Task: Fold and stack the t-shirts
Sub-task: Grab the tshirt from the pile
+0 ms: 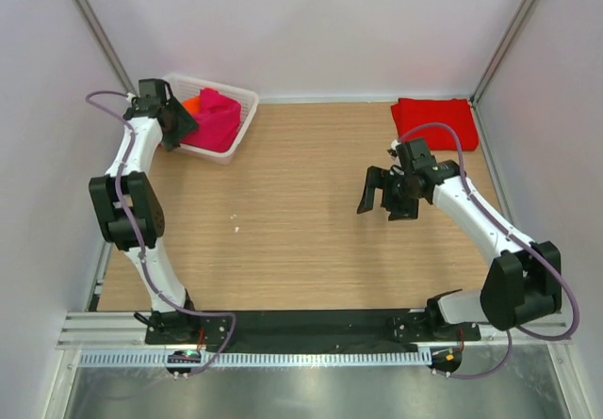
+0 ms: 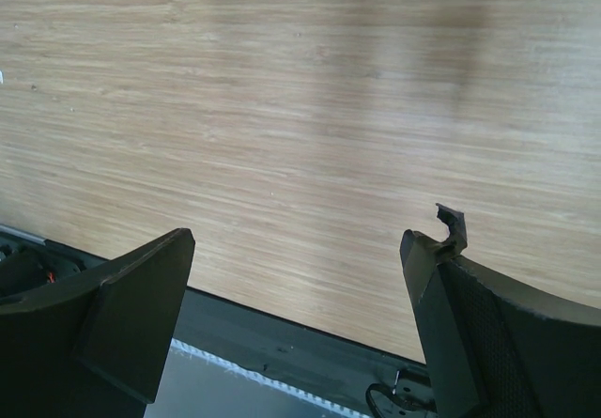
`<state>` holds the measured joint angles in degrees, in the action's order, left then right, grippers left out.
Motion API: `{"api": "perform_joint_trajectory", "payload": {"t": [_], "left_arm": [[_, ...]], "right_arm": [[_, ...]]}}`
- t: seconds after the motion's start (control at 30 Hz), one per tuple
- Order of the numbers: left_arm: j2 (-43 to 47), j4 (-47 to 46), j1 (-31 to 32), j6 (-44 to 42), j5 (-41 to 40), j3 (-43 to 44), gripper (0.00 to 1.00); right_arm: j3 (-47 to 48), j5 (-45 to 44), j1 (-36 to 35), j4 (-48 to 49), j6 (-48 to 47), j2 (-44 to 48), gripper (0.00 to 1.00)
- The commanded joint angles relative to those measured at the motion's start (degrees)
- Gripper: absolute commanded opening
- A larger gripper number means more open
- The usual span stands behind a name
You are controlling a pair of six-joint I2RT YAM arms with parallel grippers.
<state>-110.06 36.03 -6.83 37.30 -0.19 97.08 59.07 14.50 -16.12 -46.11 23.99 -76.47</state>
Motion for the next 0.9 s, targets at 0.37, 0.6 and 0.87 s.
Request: {"api": "perform_joint_trajectory", "payload": {"t": [0.37, 0.6, 0.87], "left_arm": [[-3.94, 2.2, -0.02, 2.43, -0.96, 18.31, 0.04], [-0.68, -7.98, -0.03, 3.74, 10.28, 28.04, 0.0], [-6.4, -15.97, -0.38, 15.86, 21.45, 44.52, 0.0]], "right_arm": [[6.94, 0.0, 1.18, 0.05, -3.07, -6.5, 1.0], [8.52, -0.26, 1.09, -1.26, -3.33, -6.59, 1.0], [8.78, 0.96, 1.18, -1.61, -2.45, -6.33, 1.0]]}}
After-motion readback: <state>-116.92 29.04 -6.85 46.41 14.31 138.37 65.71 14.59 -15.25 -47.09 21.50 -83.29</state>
